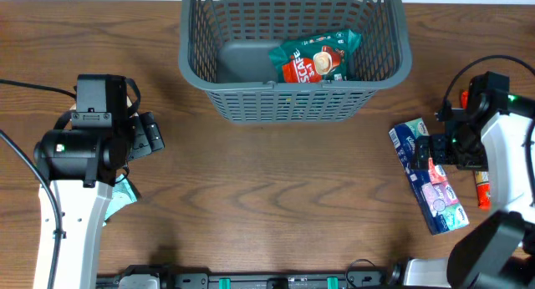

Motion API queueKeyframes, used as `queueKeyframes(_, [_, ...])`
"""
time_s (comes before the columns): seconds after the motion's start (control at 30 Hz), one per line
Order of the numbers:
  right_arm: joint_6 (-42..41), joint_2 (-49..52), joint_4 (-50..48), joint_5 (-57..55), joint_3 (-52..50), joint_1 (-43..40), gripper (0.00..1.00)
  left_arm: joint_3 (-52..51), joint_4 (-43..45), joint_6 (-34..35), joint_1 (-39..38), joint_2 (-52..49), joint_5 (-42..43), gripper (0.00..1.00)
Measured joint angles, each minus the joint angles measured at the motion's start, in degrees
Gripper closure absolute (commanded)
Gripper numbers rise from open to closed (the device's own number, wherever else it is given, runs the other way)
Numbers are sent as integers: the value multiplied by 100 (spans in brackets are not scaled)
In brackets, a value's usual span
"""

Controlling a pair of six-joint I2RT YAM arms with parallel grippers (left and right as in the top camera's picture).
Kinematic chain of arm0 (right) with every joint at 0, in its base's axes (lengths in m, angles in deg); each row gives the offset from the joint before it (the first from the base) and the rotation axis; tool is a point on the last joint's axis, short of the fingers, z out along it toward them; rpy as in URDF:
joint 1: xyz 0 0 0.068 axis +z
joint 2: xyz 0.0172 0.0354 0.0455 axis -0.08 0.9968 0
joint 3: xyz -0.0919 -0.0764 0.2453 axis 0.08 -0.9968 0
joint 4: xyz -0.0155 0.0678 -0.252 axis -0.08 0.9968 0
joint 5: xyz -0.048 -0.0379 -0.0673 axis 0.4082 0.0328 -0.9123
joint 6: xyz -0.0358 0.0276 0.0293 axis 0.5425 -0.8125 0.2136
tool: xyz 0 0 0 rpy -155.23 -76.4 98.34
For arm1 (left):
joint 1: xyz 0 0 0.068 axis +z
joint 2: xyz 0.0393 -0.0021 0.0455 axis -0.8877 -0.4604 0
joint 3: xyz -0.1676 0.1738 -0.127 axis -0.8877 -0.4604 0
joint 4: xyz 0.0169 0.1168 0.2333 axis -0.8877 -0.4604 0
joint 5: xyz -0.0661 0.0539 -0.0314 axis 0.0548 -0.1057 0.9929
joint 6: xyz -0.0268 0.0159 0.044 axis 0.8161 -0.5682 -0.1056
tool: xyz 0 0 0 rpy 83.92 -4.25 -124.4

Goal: Pack container
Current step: 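Close the right gripper on the Kleenex pack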

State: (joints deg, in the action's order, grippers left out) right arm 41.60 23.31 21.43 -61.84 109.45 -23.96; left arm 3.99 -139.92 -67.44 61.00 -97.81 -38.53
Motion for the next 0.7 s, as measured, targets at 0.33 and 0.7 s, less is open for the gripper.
queueKeyframes(0.33, [251, 481, -625, 680, -195, -216, 2, 0, 0, 0, 0, 0, 0, 2])
queueKeyframes(0.7, [254, 651, -1556, 1069, -1154, -223, 1, 0, 0, 0, 0, 0, 0, 2])
